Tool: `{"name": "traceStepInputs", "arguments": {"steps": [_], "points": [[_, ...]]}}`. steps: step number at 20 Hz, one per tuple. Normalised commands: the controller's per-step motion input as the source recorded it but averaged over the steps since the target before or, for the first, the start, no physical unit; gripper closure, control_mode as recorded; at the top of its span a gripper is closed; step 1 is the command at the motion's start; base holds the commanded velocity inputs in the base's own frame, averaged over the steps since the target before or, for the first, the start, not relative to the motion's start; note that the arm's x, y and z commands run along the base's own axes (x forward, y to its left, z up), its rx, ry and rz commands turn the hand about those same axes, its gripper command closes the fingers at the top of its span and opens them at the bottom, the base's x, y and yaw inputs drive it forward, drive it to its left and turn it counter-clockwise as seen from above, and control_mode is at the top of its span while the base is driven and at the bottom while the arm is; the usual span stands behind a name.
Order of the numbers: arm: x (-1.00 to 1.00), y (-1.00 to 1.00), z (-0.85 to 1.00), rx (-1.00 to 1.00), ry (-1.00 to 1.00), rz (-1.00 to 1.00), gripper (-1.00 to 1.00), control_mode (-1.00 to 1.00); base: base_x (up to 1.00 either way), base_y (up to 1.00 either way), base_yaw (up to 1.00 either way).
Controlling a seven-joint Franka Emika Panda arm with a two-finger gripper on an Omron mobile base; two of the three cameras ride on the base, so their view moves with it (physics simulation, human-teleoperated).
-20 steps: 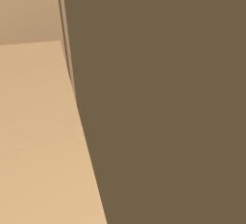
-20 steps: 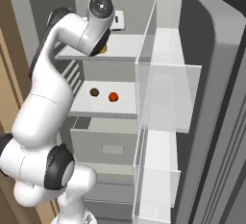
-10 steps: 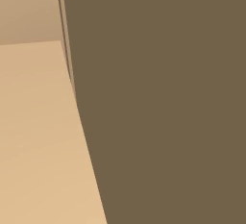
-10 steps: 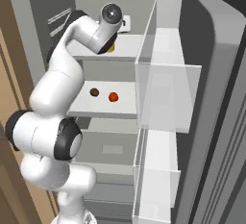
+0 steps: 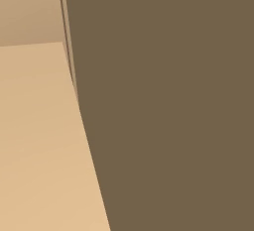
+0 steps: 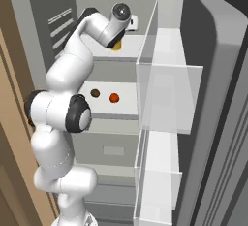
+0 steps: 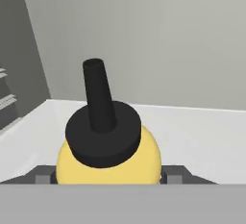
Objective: Place the mustard and mustard from the counter to the top shelf of the fridge. If the existing items in the fridge are on the top shelf, move them to other shelves.
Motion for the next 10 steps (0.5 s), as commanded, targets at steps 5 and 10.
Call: {"name": "traceStepInputs", "arguments": {"steps": [5, 10], "points": [[0.76, -0.13, -0.27, 0.00, 0.06, 0.00, 1.00, -1.00, 0.00, 0.00, 0.00], [0.16, -0.16, -0.43, -0.01, 0.04, 0.00, -1.00, -1.00, 0.00, 0.00, 0.00]]}}
